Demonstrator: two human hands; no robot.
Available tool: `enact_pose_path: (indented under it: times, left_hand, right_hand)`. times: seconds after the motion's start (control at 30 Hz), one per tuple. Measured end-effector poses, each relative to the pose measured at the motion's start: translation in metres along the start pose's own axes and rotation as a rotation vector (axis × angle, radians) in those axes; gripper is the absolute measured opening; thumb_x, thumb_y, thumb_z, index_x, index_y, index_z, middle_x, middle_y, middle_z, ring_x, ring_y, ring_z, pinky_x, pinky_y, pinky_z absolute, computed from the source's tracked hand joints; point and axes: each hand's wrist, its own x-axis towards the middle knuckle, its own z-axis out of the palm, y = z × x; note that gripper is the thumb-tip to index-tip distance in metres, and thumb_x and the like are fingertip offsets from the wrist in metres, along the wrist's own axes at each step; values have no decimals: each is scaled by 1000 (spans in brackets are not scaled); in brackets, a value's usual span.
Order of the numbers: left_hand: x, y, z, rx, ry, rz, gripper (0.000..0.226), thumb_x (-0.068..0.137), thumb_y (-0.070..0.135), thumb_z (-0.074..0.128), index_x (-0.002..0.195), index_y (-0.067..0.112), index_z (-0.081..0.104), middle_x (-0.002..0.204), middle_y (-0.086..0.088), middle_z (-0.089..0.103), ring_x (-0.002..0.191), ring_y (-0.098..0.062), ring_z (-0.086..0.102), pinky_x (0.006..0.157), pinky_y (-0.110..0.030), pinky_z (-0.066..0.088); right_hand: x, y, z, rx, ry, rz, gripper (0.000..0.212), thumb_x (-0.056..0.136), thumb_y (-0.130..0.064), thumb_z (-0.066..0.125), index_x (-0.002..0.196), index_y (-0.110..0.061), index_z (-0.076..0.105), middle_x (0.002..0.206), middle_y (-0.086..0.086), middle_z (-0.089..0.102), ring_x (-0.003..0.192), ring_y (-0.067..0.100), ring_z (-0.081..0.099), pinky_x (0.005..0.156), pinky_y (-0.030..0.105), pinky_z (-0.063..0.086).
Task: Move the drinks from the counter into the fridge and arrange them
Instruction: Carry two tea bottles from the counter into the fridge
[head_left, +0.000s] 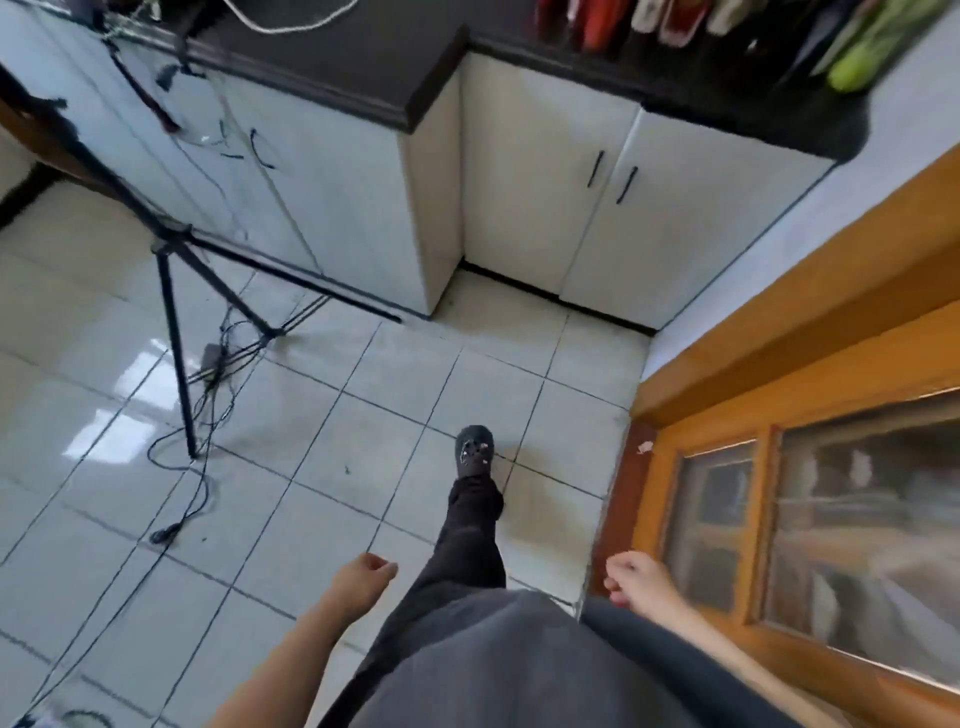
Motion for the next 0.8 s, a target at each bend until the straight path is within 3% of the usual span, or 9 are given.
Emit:
enact_pose_path:
  times: [0.07,0.23,0.3,0.37,0.47,0.57,0.67,0.73,0.8]
  left_hand:
    - [32,54,-12,28,-13,53,21,94,24,49,79,12,55,83,-7,58,76,-19,53,53,-27,32]
    - [86,200,-45,161,-76,253,21,91,18,49,70,15,51,76,-6,54,76,-20,52,67,-31,42]
    - [104,253,-60,218,-97,299,15,92,23,51,80,16,56,85,-8,61,87,-25,60,81,-33,47]
    - [123,300,-76,315,-117,340,15,94,27,51,95,15,60,102,-11,66,100,-28,62,84,-30,45]
    - [149,360,-98,403,-109,367,27,95,28,52,113,9,59,113,-13,64,105,-30,60,87,-31,45]
    - [169,400,-108,382,-80,337,28,95,24,53,113,4,60,115,-17,63,108,-34,58,94,-37,46]
    - [186,429,-105,381,-98,303,28,95,20,53,115,1,60,118,-20,62,110,-36,57,98,-42,45]
    - [192,448,-97,423,-140,273,29,96,22,51,115,2,58,118,-18,61,109,-34,57,96,-38,46]
    - [194,467,-89,461,-190,246,21,96,23,48,106,7,57,107,-12,61,95,-25,59,75,-29,47]
  right_hand:
    - [12,-7,-20,39,42,32,21,93,-9,50,80,-4,66,60,3,62,62,19,57,65,34,45]
    - [28,-55,-88,11,102,142,12,97,-23,48,89,-24,57,79,-11,59,71,3,56,55,14,38]
    - [39,-79,-114,84,162,157,10,98,-23,48,99,-22,57,85,-9,59,74,4,56,55,13,37]
    - [50,-103,-136,167,234,152,14,98,-22,49,107,-20,58,92,-6,58,78,5,55,60,15,39]
    - [65,-130,-158,225,258,135,13,96,-26,49,106,-24,58,101,-7,61,93,9,58,81,24,47]
    - [78,-149,-169,266,225,137,16,96,-29,48,105,-23,60,104,-3,64,100,15,60,92,30,47]
    - [99,-164,-181,219,172,125,16,94,-28,48,101,-22,62,109,-3,64,101,13,57,86,24,43]
    - [117,-171,-198,168,118,120,20,94,-29,51,108,-21,62,112,-6,61,99,8,54,80,19,39]
    - [141,-180,-223,143,71,117,26,93,-34,54,113,-19,60,110,-6,60,97,7,53,75,17,40]
